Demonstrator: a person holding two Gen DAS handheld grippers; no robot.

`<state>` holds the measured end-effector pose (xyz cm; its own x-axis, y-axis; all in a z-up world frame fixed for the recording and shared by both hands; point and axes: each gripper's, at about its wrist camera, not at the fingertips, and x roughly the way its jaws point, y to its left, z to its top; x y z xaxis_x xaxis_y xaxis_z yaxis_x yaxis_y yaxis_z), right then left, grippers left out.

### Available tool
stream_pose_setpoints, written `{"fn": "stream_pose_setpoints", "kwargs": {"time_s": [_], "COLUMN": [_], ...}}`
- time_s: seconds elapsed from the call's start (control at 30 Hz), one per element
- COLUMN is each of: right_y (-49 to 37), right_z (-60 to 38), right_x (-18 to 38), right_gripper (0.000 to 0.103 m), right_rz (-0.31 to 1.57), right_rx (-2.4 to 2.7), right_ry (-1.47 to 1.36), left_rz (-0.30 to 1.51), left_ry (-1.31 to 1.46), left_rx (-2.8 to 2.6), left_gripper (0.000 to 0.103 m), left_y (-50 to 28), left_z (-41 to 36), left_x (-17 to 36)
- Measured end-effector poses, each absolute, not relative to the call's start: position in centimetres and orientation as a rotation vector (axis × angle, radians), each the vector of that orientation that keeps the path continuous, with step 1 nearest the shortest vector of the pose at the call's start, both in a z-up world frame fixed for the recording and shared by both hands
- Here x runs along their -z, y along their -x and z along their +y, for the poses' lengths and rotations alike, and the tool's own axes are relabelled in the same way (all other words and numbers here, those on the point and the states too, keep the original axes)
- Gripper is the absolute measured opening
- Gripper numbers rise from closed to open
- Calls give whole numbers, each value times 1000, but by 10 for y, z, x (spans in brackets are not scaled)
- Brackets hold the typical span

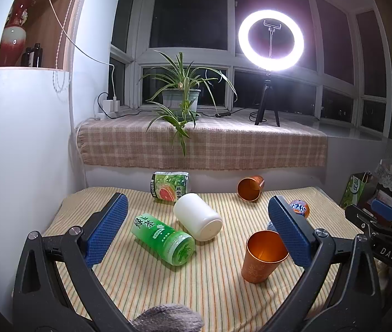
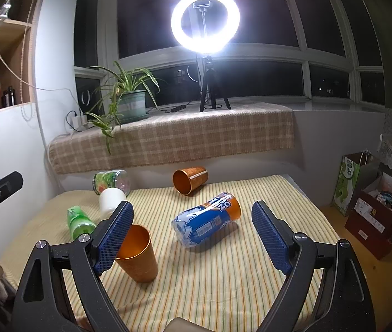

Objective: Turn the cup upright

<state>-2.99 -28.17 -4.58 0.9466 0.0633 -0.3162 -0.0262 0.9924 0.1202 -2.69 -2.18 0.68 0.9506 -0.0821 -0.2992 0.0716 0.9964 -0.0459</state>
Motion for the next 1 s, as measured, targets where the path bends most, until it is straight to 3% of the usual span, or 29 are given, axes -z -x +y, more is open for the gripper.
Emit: {"fn": "stream_pose_setpoints", "kwargs": {"time_s": [1.0], "right_y": [24], "right_z": [-279], "right_x": [51], "right_gripper": [87], "right_rz": [361], "right_rx": [-59], "right_ry": [-113], "left_rz": [305], "left_ry": [37], "left_rx": [80], "left_gripper": [103], "left_y": [26], "left_z": [-20], "left_x": [-6]}}
